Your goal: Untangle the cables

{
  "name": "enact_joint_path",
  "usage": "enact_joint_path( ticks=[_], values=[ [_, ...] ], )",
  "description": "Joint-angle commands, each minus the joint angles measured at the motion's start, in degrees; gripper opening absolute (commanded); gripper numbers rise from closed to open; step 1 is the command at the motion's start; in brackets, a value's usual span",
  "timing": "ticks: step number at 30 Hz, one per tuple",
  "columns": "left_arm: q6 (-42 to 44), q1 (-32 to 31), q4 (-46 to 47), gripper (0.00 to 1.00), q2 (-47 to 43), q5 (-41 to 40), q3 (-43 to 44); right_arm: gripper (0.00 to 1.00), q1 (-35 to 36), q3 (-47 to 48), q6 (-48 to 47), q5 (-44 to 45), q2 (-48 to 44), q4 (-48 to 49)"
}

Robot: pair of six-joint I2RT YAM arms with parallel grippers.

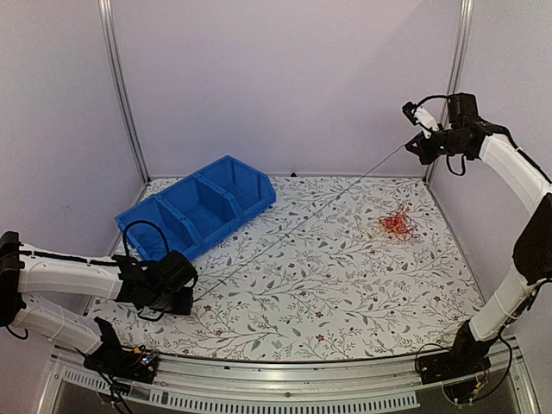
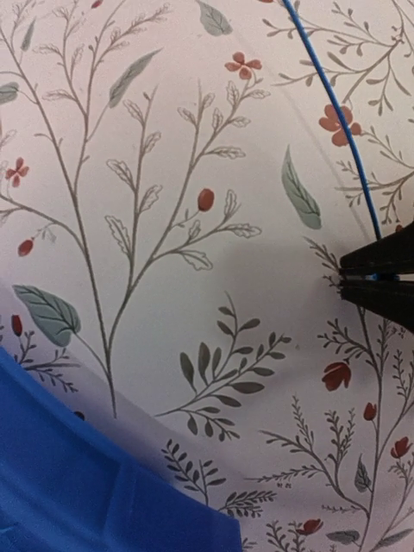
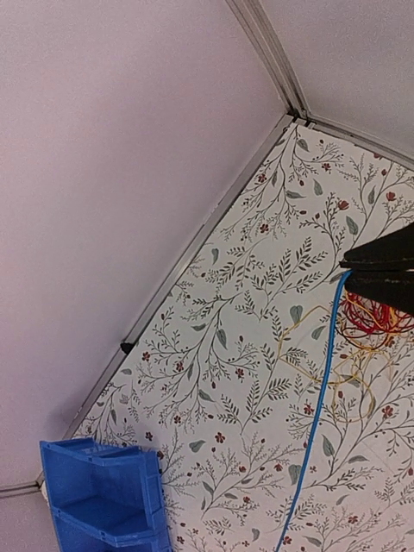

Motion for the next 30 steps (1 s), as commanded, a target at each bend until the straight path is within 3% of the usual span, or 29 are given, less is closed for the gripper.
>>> enact_joint_path(
  ticks=[1, 6, 10, 14, 22, 30],
  values=[
    [-0.16, -0.12, -1.94, 0.0, 0.37, -0.88, 0.22, 0.0, -2.57, -0.36, 5.32, 6.61, -1.41, 6.46],
    [0.03, -0.37, -1.77, 0.0, 0.51, -0.85, 0.32, 0.0, -3.58, -0.97, 7.78, 7.58, -2.59, 8.7],
    [2.05, -0.59, 0.43, 0.0, -0.01, 2.35, 0.31, 0.0, -3.4, -2.4, 6.84, -0.24, -3.0, 7.21],
    [3.4, -1.17, 0.39, 0.0, -3.04, 3.86, 4.21, 0.0, 3.4, -6.68, 2.88, -2.86, -4.07, 6.48],
    [11.36, 0.82, -7.6, 0.0, -11.77, -4.81, 22.34, 0.0, 21.08, -10.37, -4.62, -5.02, -2.48, 3.19],
    [27.13, 12.57, -13.13, 0.0, -9.89, -8.69, 45.83, 0.01, 32.48, -0.08, -4.68, -8.8, 7.87, -1.53]
  ],
)
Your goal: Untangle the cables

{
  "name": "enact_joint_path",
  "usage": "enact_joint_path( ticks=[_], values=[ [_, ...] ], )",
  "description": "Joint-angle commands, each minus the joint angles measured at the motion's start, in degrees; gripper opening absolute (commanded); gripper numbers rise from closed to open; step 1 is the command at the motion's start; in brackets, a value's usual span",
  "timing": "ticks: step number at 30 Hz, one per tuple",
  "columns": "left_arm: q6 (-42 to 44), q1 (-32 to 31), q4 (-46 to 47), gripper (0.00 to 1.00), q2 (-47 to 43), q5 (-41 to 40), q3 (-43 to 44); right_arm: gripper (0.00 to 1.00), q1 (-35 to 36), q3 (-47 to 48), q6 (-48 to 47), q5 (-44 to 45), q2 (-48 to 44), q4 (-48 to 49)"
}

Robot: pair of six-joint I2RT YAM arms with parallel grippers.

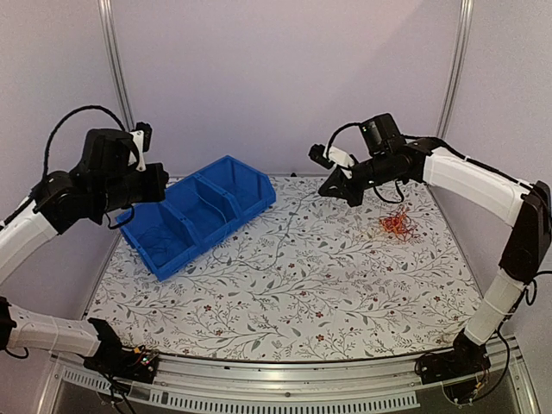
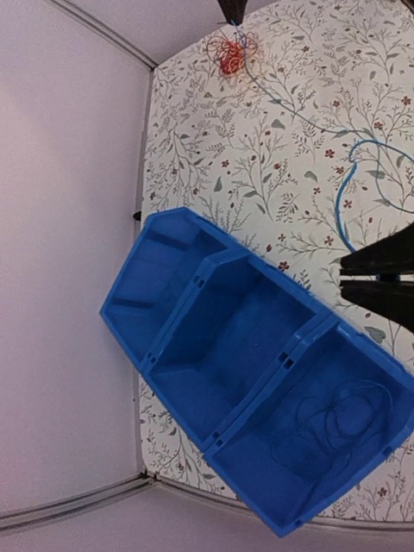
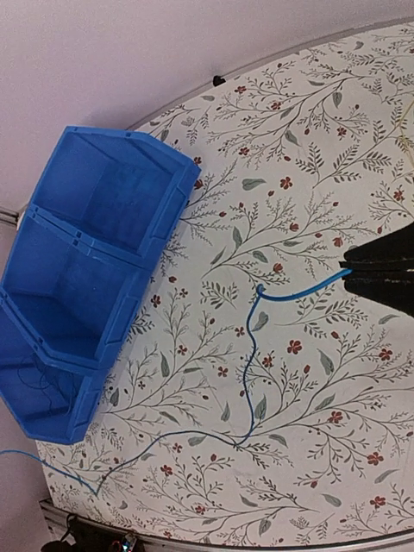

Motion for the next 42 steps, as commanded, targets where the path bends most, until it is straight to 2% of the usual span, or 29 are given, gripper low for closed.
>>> enact_joint_path(
  ticks=[1, 6, 11, 15, 19, 25, 32, 33, 35, 36, 39, 42],
  values=[
    [12.07, 6.68, -4.44, 0.0, 1.71, -3.86, 10.7, 0.01, 5.59, 8.79, -0.5, -2.47, 6.81, -3.65],
    [20.82, 15.54, -1.63, 0.0, 4.7, -4.4, 18.9, 0.02, 12.17, 21.51, 3.07, -2.56, 16.97, -3.66],
    [25.09, 25.73, 0.87, 0.0, 8.86, -0.02, 25.61, 0.03, 17.81, 30.68, 6.66, -0.6, 25.54, 0.81],
    [25.68, 28.57, 2.59, 0.0, 12.35, -0.05, 29.03, 0.05, 20.85, 34.77, 11.01, -1.17, 31.21, 8.69],
    [22.96, 34.15, 4.61, 0.0, 15.22, 6.71, 31.37, 0.05, 23.61, 39.56, 12.25, -0.84, 37.06, 13.96],
    [21.32, 40.55, 5.3, 0.0, 18.9, 12.24, 34.1, 0.06, 25.71, 44.34, 13.82, -0.04, 44.98, 25.71],
    [20.61, 41.62, 6.7, 0.0, 20.19, 15.93, 34.73, 0.02, 26.83, 54.05, 14.1, -0.78, 56.61, 38.39],
    [20.7, 42.41, 6.63, 0.0, 20.35, 16.07, 34.57, 0.08, 27.02, 54.94, 13.36, -1.04, 57.66, 39.63],
    [20.73, 42.8, 6.63, 0.0, 20.39, 16.5, 33.65, 0.41, 27.26, 55.69, 12.57, -3.12, 59.68, 40.21],
    [20.83, 42.89, 6.67, 0.0, 20.43, 16.82, 33.1, 0.5, 27.42, 55.46, 12.26, -3.6, 60.19, 39.25],
    [20.98, 43.14, 6.98, 0.0, 19.79, 16.96, 30.61, 0.65, 27.51, 53.29, 10.11, -4.91, 58.73, 32.07],
    [21.02, 43.63, 8.48, 0.0, 18.53, 16.84, 27.47, 0.73, 27.3, 42.88, 4.95, -2.39, 51.4, 28.18]
  ],
)
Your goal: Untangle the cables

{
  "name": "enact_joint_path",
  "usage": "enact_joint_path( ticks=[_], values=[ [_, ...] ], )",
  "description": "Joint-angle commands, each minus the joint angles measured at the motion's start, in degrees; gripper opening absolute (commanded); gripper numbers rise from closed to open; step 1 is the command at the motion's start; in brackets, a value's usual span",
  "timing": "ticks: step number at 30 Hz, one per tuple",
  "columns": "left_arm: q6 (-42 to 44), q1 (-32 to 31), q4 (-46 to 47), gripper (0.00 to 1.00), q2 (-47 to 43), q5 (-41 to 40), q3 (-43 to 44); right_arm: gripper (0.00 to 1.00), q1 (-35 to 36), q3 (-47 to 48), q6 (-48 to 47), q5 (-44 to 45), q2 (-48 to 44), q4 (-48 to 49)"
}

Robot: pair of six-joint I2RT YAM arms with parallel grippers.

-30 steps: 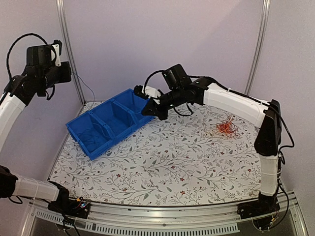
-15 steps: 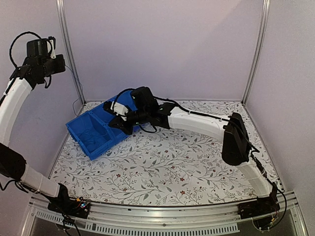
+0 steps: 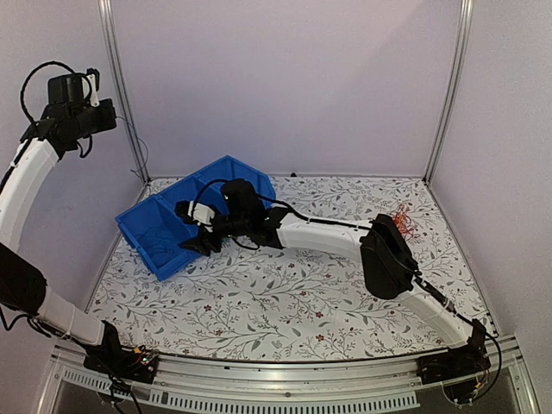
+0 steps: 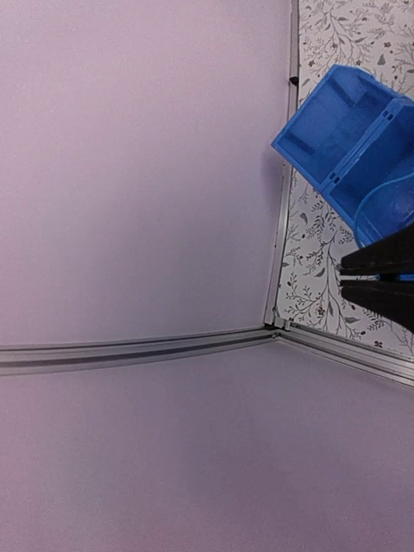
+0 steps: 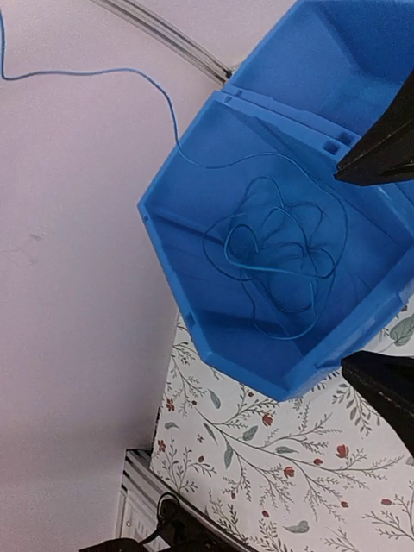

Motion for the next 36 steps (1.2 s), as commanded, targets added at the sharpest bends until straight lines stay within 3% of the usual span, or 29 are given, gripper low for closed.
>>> enact_joint_path(
  ticks=[1, 4, 10, 17, 22, 27, 36],
  values=[
    [-0.09, 1.31, 2.18, 0.0, -1.48, 0.86, -4.16, 0.76, 0.09, -10.39, -6.7, 1.3, -9.25, -7.0],
    [0.35, 1.67, 2.54, 0.0, -1.92, -0.02, -4.93, 0.87, -1.91, -17.14, -7.5, 0.33, -17.25, -12.32],
    [0.86, 2.09, 2.72, 0.0, -2.26, -0.23, -4.35, 0.98, -6.78, -30.9, -6.81, -3.23, -31.32, -19.84],
    [-1.47, 2.08, 3.34, 0.0, -6.28, 4.22, -14.35, 0.99, -18.69, -51.46, -4.7, -5.42, -47.38, -20.47],
    [-3.86, 2.03, 3.02, 0.0, -8.11, 6.45, -22.5, 0.99, -30.88, -63.43, -5.09, -2.88, -57.02, -21.76],
    [-7.07, 1.91, 2.79, 0.0, -7.34, 7.57, -29.82, 0.99, -42.64, -74.91, -3.79, -6.54, -65.94, -22.87],
    [-8.98, 1.03, 6.39, 0.0, -1.92, 11.04, -38.04, 0.99, -47.36, -90.25, -0.11, -7.48, -76.92, -12.33]
  ],
)
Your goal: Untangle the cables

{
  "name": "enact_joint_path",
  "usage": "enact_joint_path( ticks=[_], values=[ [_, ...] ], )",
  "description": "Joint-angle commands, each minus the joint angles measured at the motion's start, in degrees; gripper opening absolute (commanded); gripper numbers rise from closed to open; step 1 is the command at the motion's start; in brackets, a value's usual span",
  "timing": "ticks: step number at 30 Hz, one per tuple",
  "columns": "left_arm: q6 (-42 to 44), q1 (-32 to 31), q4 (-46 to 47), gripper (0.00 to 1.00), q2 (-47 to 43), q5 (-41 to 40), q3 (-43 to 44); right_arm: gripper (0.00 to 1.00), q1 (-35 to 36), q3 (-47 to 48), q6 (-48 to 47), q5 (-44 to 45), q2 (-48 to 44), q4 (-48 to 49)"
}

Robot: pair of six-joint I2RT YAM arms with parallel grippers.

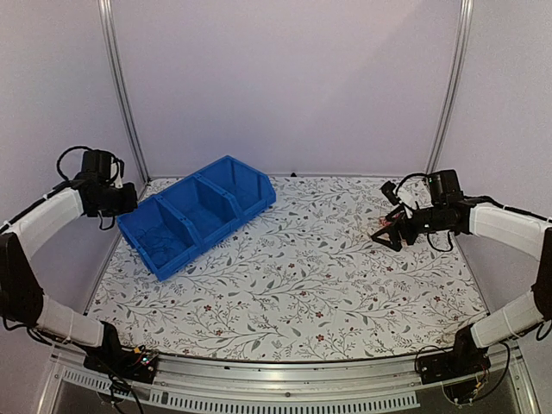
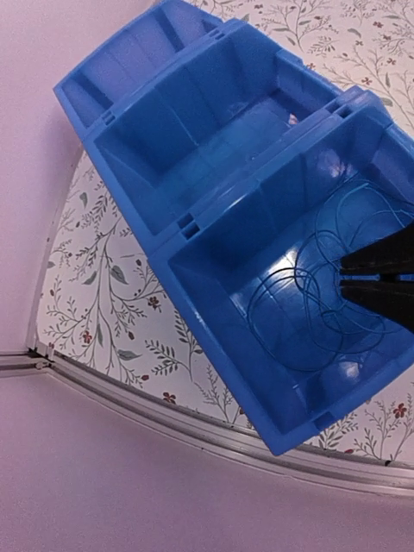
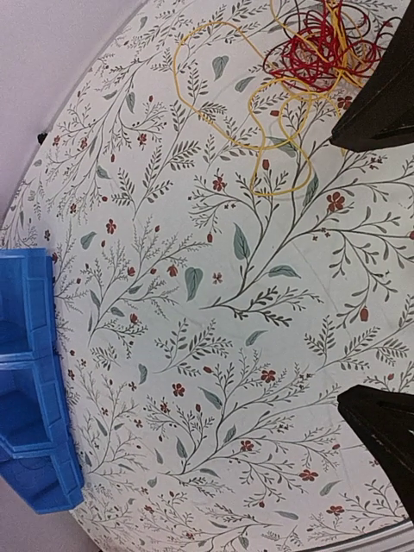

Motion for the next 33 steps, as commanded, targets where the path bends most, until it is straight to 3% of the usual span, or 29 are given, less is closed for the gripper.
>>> enact_joint_path(
  ticks=[1, 4, 10, 13, 18, 21, 23, 28, 33],
  values=[
    [-1.63, -0.89, 3.02, 0.0, 4.33, 3.54, -1.5, 0.99, -0.28, -2.2, 2.18, -1.42, -2.17, 5.36],
    [-1.97, -1.26, 3.93, 0.0, 6.92, 3.75, -2.35, 0.99, -0.87, -1.14, 2.59, -1.12, -1.79, 5.44],
    [-2.03, -1.43, 0.51, 0.35, 6.46, 3.3, 0.28, 0.99, -3.37, 2.8, 3.84, -0.61, -1.92, 3.5],
    [-1.53, -1.6, 0.03, 0.43, 2.46, 2.01, 2.0, 0.99, -7.32, 6.58, 5.17, 0.08, -1.43, 2.11],
    [0.01, -4.37, 0.17, 0.48, -2.54, 2.3, 4.8, 0.97, -15.47, 12.63, 6.76, 3.42, 2.84, -0.76],
    [2.29, -9.36, 1.66, 0.48, -3.94, 4.32, 5.52, 0.87, -19.47, 16.86, 7.77, 4.23, 7.82, -4.32],
    [3.59, -13.58, 3.6, 0.48, -4.73, 5.75, 5.05, 0.79, -20.43, 19.35, 7.58, 5.69, 10.82, -6.54],
    [4.0, -24.09, 7.48, 0.47, -5.63, 6.06, 2.91, 0.71, -20.67, 21.11, 6.94, 8.82, 16.72, -9.62],
    [3.91, -32.85, 12.0, 0.46, -4.96, 6.69, -0.15, 0.65, -20.66, 21.61, 6.62, 4.96, 19.76, -8.55]
  ],
)
